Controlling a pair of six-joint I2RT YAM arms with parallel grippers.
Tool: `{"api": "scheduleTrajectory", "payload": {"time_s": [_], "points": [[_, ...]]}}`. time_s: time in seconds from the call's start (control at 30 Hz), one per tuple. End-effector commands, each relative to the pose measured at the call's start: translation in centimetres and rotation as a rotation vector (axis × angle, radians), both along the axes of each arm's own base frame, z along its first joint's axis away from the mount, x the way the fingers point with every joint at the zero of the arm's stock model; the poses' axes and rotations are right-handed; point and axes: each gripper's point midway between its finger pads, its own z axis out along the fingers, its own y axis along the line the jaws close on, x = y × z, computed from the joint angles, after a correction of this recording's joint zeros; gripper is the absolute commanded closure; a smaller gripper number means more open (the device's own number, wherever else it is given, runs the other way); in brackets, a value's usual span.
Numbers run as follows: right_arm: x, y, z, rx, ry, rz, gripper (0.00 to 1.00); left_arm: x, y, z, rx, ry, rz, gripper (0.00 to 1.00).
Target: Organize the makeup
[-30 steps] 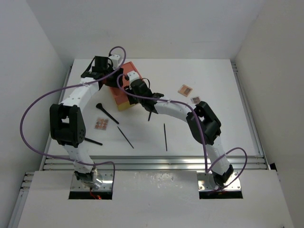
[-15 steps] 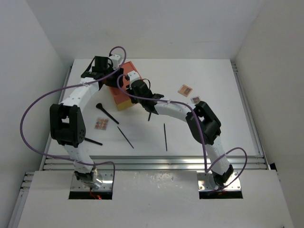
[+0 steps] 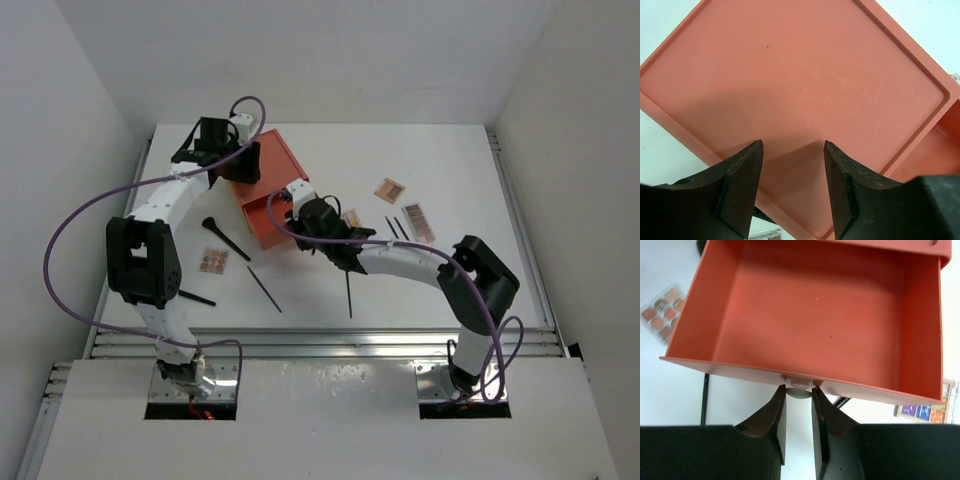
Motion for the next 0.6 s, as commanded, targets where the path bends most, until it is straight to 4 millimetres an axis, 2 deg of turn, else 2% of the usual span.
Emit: {"api": "scheduleTrajectory", "payload": {"time_s": [0.0, 0.07, 0.1, 0.2, 0.23, 0.33, 0.47, 0.57], "points": [[-1.5, 0.2, 2.4, 0.022, -0.058, 0.027, 1.0, 0.3, 0.2, -0.8, -0.013, 0.033, 0.024, 0.42], [-1.8, 0.1, 2.5, 0.021, -0.064, 0.025, 1.0, 0.5, 0.2, -0.4, -0.014, 0.024, 0.024, 0.42], [-2.0, -0.1, 2.1, 0.016, -0.056, 0.028, 0.97, 0.6, 0.4, -0.9, -0.007, 0.032, 0.031, 0.42], [-1.9, 0.1, 2.1, -0.002, -0.057, 0.032, 0.9, 0.8, 0.3, -0.5, -0.008, 0.023, 0.031, 0.42], [-1.8, 0.0, 2.3, -0.006, -0.054, 0.033, 0.73, 0.8, 0.3, -0.5, -0.008, 0.023, 0.031, 0.41], [-2.1, -0.3, 1.8, -0.034, -0.038, 0.042, 0.45, 1.2, 0.8, 0.3, -0.01, 0.009, 0.04, 0.37], [-2.5, -0.8, 2.6, -0.058, -0.055, 0.061, 0.3, 1.3, 0.5, 1.5, -0.017, -0.004, 0.02, 0.3], [-3.0, -1.1, 3.2, -0.078, -0.045, 0.085, 0.22, 1.7, 0.1, 3.1, -0.031, -0.03, 0.006, 0.29]]}}
